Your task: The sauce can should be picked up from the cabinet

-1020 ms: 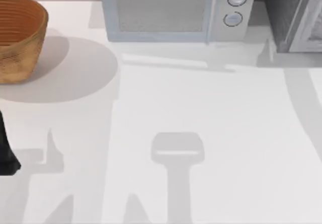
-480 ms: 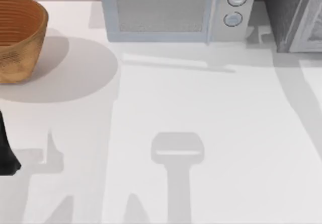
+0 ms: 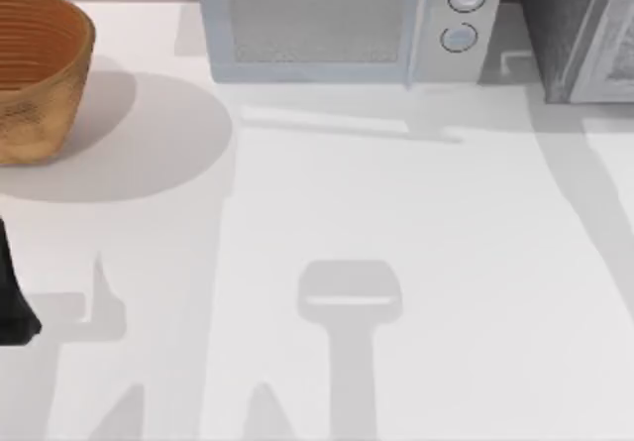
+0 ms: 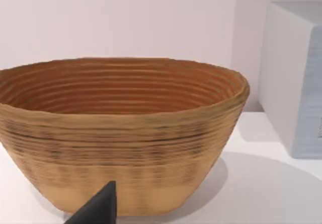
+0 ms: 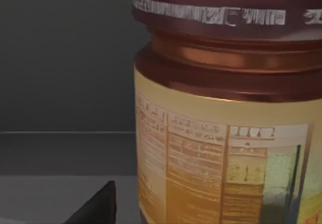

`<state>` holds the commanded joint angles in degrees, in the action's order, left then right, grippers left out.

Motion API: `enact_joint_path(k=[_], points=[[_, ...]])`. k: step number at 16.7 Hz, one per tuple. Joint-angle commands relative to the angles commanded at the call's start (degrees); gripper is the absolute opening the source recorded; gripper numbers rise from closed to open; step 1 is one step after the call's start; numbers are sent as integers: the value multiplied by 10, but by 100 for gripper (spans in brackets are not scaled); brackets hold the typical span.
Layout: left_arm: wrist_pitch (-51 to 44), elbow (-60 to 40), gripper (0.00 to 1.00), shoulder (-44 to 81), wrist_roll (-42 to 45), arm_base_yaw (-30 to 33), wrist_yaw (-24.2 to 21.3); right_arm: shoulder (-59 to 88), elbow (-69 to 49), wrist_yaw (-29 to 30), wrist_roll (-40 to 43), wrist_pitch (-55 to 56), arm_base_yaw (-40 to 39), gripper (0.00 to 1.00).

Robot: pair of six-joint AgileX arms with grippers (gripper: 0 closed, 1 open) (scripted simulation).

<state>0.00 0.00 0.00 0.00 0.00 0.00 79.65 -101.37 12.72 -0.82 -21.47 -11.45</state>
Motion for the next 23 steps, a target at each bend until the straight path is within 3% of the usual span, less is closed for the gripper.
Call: enact_joint_path(k=[18, 23], points=[[0, 0, 100, 0, 0, 0, 0, 130, -118, -20, 0, 13, 23, 100], [0, 0, 100, 0, 0, 0, 0, 130, -118, -20, 0, 13, 23, 62]])
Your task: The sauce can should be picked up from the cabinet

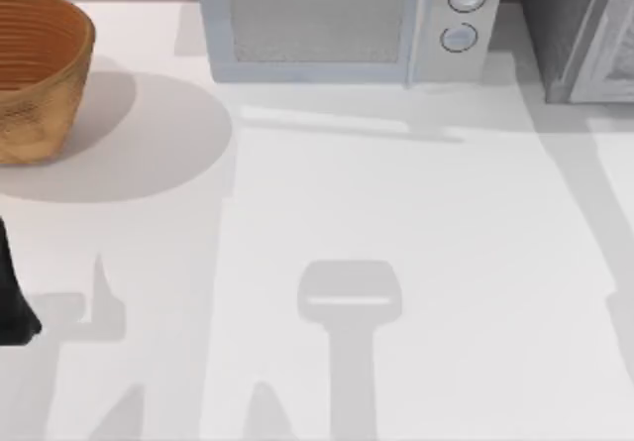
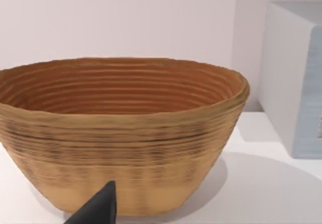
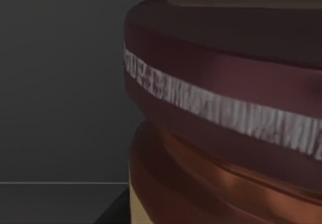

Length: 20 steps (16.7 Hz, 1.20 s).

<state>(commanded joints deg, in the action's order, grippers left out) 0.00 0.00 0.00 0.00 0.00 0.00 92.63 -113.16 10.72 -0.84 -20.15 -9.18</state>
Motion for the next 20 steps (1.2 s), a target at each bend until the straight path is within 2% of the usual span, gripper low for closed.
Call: enact_joint_path(k=[8, 20], points=[[0, 0, 100, 0, 0, 0, 0, 0, 0, 0, 0, 0, 0, 2], [0, 0, 100, 0, 0, 0, 0, -22, -5, 13, 0, -22, -16, 0]])
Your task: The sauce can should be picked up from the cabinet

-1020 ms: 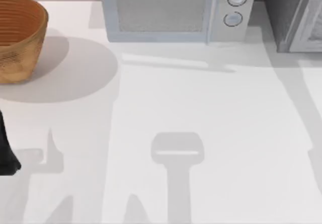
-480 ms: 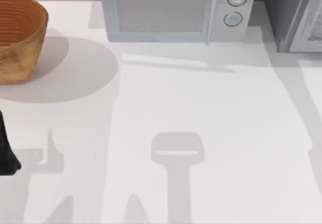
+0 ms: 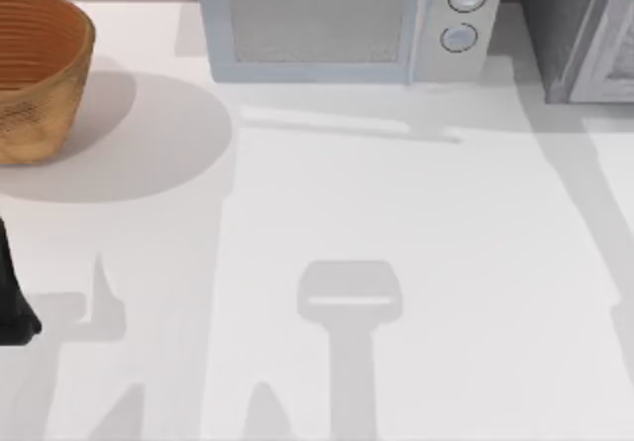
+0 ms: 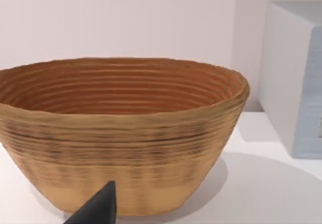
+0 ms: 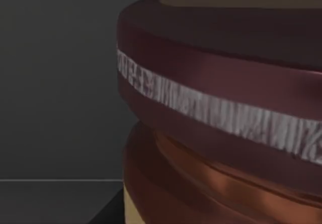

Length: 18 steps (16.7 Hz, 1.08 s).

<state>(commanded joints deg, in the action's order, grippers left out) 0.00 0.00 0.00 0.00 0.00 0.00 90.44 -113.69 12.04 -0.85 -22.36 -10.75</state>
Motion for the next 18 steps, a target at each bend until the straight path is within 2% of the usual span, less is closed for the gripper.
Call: enact_joint_path(k=[8, 15, 18], points=[[0, 0, 100, 0, 0, 0, 0, -176, -26, 101, 0, -209, -103, 0], [0, 0, 100, 0, 0, 0, 0, -192, -21, 108, -1, -219, -109, 0], [0, 0, 100, 0, 0, 0, 0, -227, 33, 96, 0, -197, -98, 0]])
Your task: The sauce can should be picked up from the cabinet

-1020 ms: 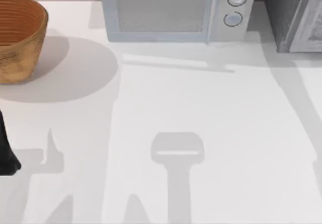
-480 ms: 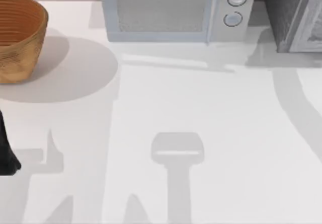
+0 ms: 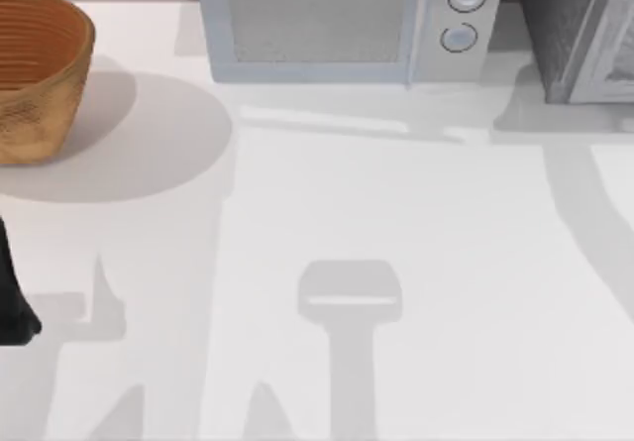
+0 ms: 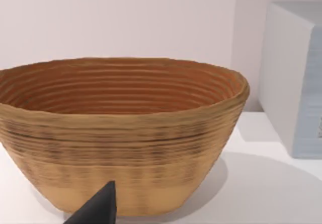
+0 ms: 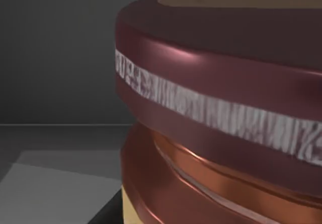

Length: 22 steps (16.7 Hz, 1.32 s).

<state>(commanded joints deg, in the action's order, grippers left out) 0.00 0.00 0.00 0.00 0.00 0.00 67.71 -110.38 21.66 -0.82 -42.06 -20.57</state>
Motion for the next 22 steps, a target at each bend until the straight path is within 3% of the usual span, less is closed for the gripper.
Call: enact_joint_path(k=[5, 16, 22], points=[[0, 0, 100, 0, 0, 0, 0, -126, 210, -38, 2, 78, 40, 0], [0, 0, 100, 0, 0, 0, 0, -537, 894, -163, 4, 341, 160, 0], [0, 0, 100, 0, 0, 0, 0, -666, 1088, -212, 8, 415, 202, 0]])
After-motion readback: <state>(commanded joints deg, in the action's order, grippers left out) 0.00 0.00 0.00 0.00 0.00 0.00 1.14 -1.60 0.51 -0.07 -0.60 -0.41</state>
